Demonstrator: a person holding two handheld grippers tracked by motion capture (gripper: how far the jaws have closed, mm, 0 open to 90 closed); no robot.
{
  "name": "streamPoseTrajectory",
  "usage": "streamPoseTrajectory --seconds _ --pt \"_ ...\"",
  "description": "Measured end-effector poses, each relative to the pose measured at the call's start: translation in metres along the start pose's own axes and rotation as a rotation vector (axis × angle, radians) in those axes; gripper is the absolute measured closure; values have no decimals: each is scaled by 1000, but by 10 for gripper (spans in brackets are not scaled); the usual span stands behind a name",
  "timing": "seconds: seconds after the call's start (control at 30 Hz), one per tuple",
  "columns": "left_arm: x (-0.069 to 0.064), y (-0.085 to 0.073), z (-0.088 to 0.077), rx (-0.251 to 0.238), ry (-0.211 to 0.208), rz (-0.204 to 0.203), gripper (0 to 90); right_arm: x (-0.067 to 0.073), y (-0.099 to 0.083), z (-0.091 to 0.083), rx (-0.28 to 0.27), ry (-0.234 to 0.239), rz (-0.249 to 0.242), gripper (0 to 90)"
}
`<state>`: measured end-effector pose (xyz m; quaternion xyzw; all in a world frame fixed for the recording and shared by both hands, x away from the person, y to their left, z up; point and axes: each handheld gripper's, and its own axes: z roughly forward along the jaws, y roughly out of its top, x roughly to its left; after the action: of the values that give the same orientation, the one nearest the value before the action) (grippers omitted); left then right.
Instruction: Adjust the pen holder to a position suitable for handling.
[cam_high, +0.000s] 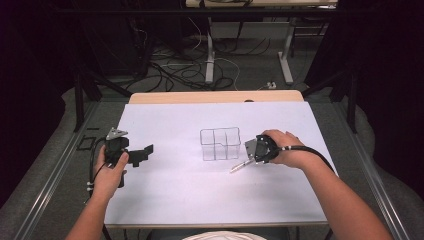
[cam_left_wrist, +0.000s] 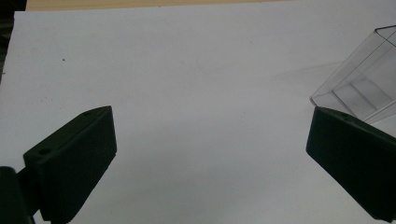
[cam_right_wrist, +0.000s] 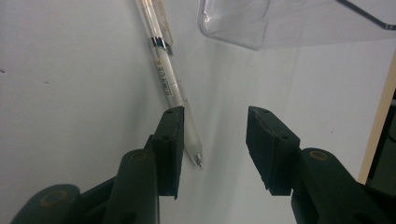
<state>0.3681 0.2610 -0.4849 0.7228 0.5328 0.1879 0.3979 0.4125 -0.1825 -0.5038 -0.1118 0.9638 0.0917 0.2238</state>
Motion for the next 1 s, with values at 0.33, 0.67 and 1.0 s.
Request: streamPoseTrajectory --seconds 0.33,0.67,1.0 --pt "0 0 0 -2 1 -1 15 2 3 5 13 55 -24 618" --pt "0 1 -2 -10 2 -4 15 3 3 13 16 82 -56 637" --pt "0 0 0 -14 5 -6 15 8 6 25 -9 68 -95 645"
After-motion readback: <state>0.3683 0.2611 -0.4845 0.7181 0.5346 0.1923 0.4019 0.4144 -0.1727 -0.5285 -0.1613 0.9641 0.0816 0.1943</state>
